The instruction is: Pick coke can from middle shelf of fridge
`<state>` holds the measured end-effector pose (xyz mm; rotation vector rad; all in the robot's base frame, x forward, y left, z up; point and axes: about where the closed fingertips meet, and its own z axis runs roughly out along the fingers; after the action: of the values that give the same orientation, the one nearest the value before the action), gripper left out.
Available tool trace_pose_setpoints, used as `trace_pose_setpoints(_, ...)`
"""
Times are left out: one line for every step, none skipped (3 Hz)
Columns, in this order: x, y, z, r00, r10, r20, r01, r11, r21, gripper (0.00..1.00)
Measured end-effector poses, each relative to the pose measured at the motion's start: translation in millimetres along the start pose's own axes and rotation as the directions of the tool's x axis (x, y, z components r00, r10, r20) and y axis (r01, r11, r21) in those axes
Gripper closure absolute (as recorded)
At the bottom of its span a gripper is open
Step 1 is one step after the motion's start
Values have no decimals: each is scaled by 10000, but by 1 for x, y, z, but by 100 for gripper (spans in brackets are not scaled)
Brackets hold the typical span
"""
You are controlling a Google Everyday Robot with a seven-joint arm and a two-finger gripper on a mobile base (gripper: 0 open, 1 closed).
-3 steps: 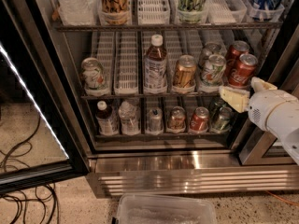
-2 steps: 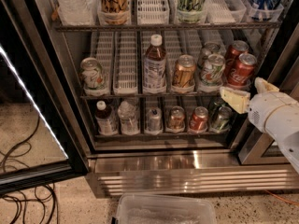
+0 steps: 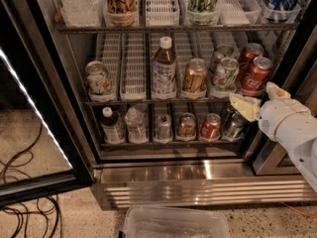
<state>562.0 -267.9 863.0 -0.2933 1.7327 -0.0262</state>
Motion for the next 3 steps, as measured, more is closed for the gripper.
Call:
trace_pose_setpoints(2, -3, 5, 9999, -89, 117, 87, 9999, 97, 33)
trace_pose_setpoints(1, -15, 11, 9991, -235, 359, 222, 9991, 353, 33)
trace_pose_setpoints(3, -49, 53, 9961, -411, 777, 353, 9966, 751, 33)
